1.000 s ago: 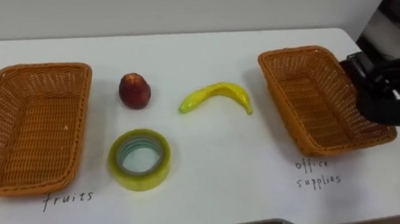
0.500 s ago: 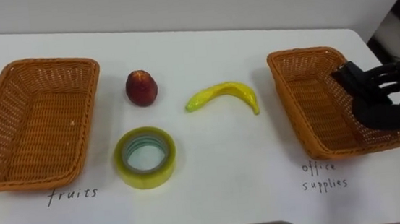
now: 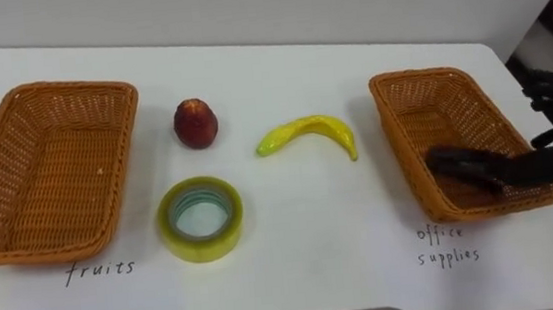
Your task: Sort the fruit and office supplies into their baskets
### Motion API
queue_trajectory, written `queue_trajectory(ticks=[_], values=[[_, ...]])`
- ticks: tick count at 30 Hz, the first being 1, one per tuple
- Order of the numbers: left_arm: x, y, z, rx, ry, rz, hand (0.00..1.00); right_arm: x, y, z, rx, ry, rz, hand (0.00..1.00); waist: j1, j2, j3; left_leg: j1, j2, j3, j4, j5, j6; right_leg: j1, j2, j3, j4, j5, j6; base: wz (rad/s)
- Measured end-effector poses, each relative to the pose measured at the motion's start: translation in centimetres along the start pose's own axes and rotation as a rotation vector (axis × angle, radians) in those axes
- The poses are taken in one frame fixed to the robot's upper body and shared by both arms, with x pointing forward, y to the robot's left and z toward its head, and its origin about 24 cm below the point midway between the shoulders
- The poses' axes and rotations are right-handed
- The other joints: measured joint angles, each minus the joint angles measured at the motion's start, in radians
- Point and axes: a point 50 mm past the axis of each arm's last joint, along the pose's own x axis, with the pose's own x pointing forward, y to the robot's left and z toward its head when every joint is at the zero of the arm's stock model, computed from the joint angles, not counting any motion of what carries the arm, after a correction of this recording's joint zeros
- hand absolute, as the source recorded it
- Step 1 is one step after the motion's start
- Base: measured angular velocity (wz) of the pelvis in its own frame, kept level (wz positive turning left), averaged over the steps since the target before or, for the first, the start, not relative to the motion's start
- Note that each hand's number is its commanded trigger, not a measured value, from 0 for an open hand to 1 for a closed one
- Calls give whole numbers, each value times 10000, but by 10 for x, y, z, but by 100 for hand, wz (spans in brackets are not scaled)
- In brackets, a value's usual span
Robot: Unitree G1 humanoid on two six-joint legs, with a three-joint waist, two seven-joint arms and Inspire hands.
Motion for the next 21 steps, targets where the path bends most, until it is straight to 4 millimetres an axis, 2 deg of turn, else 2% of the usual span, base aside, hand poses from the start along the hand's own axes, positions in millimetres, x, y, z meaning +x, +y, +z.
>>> queue_trajectory(ticks=[18,21], values=[[0,0,-1,2,21,61,0,0,0,0,-20,-6,-5,0,32,78,41,-13,2,1,-10,-1,1,-23,-4,8,102,0,0,0],[0,1,-1,-12,26,117,0,0,-2,6,103,-261,-94,0,31,82,43,-23,2,0,-11,-1,1,-34,-5,8,99,0,0,0]])
